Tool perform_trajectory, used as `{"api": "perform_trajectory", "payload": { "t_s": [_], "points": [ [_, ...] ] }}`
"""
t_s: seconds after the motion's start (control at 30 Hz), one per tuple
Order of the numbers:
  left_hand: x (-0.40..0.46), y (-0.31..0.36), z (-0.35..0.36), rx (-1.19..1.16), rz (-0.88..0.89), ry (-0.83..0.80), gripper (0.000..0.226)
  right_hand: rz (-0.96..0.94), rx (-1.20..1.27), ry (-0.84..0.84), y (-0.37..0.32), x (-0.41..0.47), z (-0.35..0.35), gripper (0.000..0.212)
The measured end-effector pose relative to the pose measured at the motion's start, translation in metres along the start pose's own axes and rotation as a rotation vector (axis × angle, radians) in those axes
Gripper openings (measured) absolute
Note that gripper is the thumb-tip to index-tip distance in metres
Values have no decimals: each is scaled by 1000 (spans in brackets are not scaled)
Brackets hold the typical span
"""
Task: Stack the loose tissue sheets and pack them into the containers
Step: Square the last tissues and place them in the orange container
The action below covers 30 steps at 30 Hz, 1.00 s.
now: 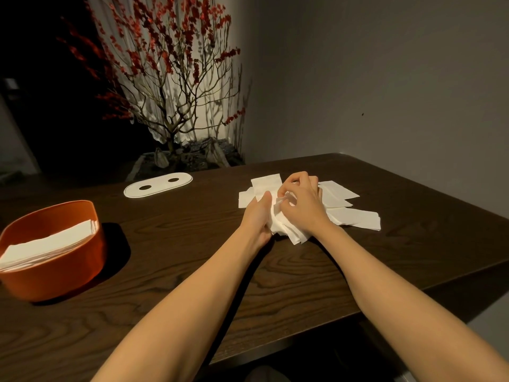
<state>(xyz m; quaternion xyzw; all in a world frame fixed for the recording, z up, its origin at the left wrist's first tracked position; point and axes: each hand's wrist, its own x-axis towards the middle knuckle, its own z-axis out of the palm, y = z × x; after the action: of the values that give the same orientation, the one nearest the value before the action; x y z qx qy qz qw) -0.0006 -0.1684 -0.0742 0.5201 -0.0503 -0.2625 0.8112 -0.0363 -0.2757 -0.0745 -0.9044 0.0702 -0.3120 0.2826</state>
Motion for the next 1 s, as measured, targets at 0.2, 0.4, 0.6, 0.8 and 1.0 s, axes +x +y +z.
{"api": "perform_trajectory", "payload": {
  "t_s": [0.2, 0.4, 0.6, 0.8, 1.0],
  "points": [
    [-2, 2, -4, -94, -82, -35, 43, 153, 194, -194, 7, 4, -7, 13],
    [-6, 3, 0, -115, -121, -109, 58, 201, 325, -183, 4, 9, -9, 23],
    [-12, 2, 5, 36, -129, -102, 41, 185, 431, -165, 7, 6, -6, 19],
    [-17, 10, 1, -162, -82, -15, 41, 435, 541, -234, 19, 12, -16, 25],
    [-17, 13, -5, -229, -99, 61, 43, 409, 610, -356, 17, 7, -23, 20]
  ]
}}
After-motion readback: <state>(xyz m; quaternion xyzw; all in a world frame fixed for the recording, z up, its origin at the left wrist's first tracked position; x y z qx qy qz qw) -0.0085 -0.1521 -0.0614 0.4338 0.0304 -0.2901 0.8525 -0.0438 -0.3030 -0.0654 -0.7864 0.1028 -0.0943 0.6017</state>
